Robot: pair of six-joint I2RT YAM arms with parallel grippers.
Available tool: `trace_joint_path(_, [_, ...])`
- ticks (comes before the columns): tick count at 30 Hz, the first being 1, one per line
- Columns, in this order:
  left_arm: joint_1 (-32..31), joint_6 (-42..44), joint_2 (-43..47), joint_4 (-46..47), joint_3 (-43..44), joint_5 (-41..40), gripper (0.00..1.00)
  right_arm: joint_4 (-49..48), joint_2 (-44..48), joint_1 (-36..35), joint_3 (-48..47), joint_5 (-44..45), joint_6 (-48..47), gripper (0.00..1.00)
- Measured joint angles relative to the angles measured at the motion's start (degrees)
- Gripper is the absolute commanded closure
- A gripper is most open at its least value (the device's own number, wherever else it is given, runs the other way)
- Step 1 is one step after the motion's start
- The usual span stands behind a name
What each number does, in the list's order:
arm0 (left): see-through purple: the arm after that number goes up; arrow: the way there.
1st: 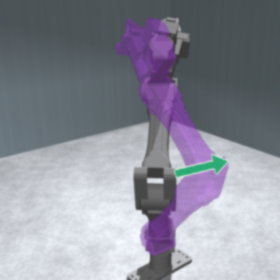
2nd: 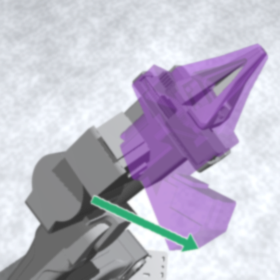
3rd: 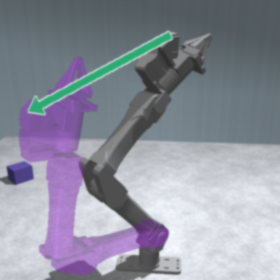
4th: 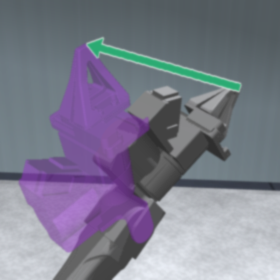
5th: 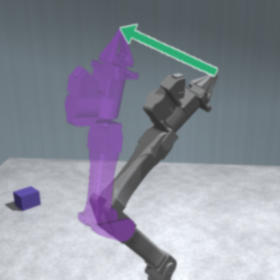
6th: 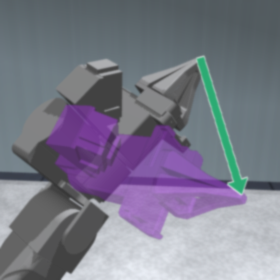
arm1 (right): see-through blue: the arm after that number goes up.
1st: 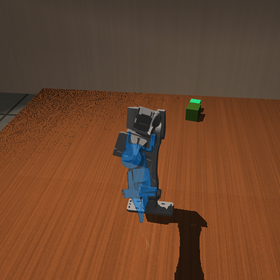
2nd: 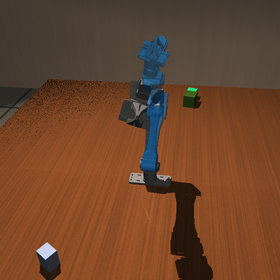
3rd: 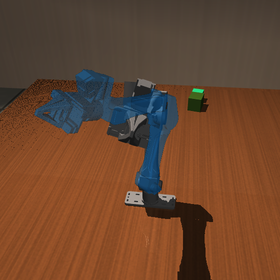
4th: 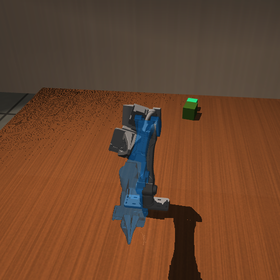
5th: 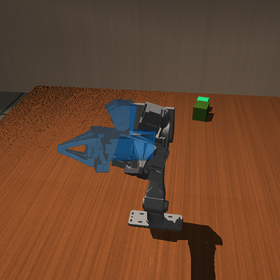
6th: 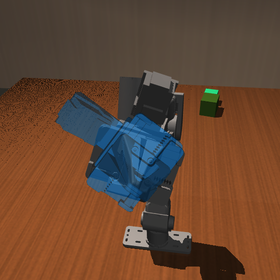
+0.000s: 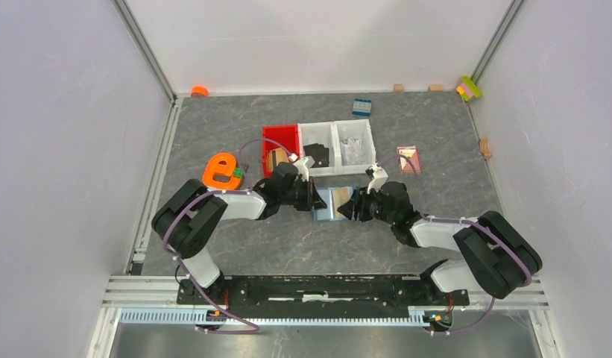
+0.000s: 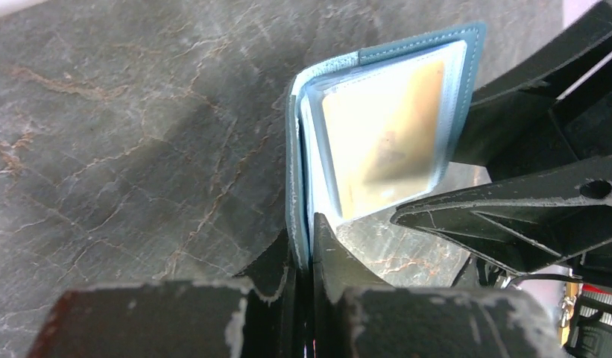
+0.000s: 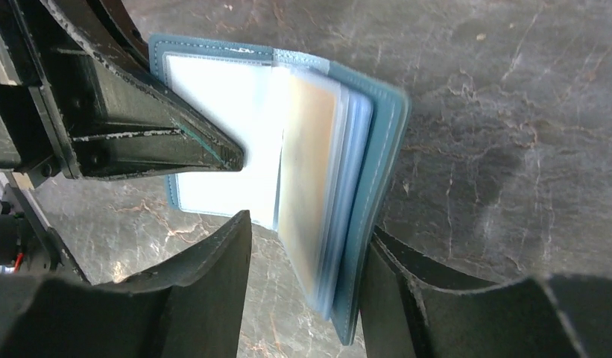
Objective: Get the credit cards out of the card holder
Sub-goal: Remove the credit card from the card holder.
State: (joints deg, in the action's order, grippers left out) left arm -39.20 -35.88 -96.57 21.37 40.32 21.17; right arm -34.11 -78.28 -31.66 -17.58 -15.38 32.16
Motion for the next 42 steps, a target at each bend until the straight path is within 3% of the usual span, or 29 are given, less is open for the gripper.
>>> trace_joint_path(16, [0.0, 1.7, -3.2, -12.0, 6.6, -3.8, 0.98, 5.7, 1.6, 0.0, -0.2, 5.1, -1.0, 0.50])
trace_joint_path(24, [0.0, 3.2, -5.0, -15.2, 9.0, -4.2, 0.98, 6.8, 6.8, 0.1, -0.2, 8.6, -1.0, 0.69])
trace_joint_path(40, [0.0, 3.3, -5.1, -15.8, 9.3, -4.1, 0.98, 5.3, 4.3, 0.6, -0.2, 7.3, -1.0, 0.75])
trace_joint_path(42, [0.0, 3.3, -5.1, -15.8, 9.3, -4.1, 0.98, 5.0, 4.3, 0.6, -0.2, 6.7, -1.0, 0.80])
